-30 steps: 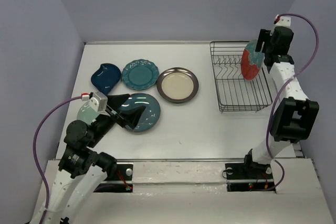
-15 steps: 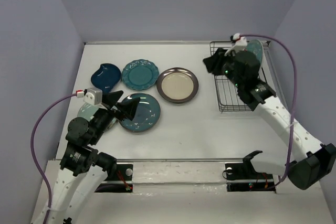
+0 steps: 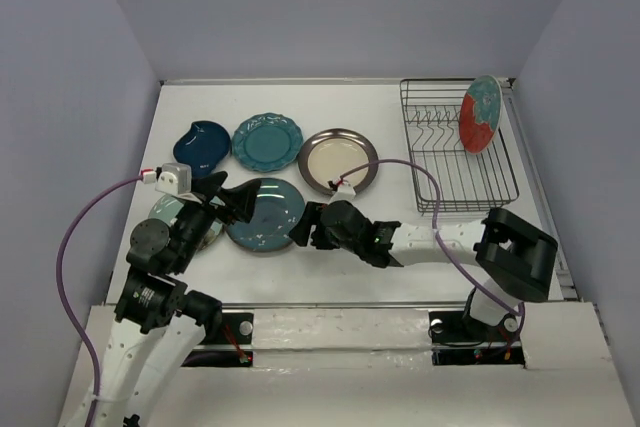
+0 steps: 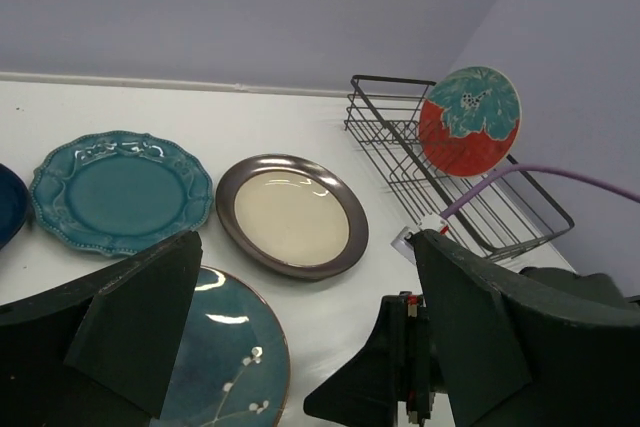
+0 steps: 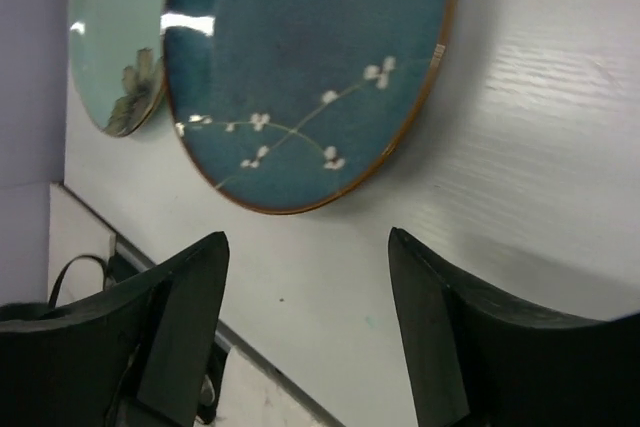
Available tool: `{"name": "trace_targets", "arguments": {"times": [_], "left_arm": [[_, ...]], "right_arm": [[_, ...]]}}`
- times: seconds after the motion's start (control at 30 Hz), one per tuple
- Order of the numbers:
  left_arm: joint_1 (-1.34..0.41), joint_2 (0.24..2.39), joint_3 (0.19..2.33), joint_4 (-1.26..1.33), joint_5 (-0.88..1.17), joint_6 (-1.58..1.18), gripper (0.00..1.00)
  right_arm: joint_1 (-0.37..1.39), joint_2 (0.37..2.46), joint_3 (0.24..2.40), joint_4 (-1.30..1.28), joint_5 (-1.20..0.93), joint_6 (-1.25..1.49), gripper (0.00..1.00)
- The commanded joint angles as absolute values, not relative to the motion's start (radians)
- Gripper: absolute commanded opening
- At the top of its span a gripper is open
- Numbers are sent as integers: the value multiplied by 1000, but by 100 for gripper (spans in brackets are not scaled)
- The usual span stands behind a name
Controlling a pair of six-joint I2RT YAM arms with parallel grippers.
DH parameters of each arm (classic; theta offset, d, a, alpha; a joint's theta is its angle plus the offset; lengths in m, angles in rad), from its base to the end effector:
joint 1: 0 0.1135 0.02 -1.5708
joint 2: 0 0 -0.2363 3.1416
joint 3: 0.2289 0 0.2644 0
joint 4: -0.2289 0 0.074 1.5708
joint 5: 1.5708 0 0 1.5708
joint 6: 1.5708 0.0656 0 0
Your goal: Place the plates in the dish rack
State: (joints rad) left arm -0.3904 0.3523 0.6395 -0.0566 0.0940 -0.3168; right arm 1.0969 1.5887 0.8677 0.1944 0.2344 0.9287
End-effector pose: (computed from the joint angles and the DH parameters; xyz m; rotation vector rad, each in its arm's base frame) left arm 0.1491 -0.0680 0.3574 0.1316 1.3651 -0.6587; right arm 0.1853 0.3280 0.1556 -0.0368 2.2365 0.9501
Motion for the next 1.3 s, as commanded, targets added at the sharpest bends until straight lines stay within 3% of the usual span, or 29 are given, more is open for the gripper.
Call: {"name": "trace_targets", "arguments": {"times": [0.0,0.8,0.97,1.1,1.27], "left_arm": [[-385,364,684,-35,92,-307,99],[-387,350,675,-23,141,-310,99],[-387,350,675,-21,144,-311,99],[-387,347,675,-21,143,-310,99],[-387,347,675,-18,146,-311,99]], "right_arm": [[1088,1614,802,388,409,1159,73],[1049,1942,873,563,423,1422,53],[1029,1979,848,642,423,1468,37],[1020,1980,809,701,419,1437,9],[1020,1875,726,719,436,1338,7]]}}
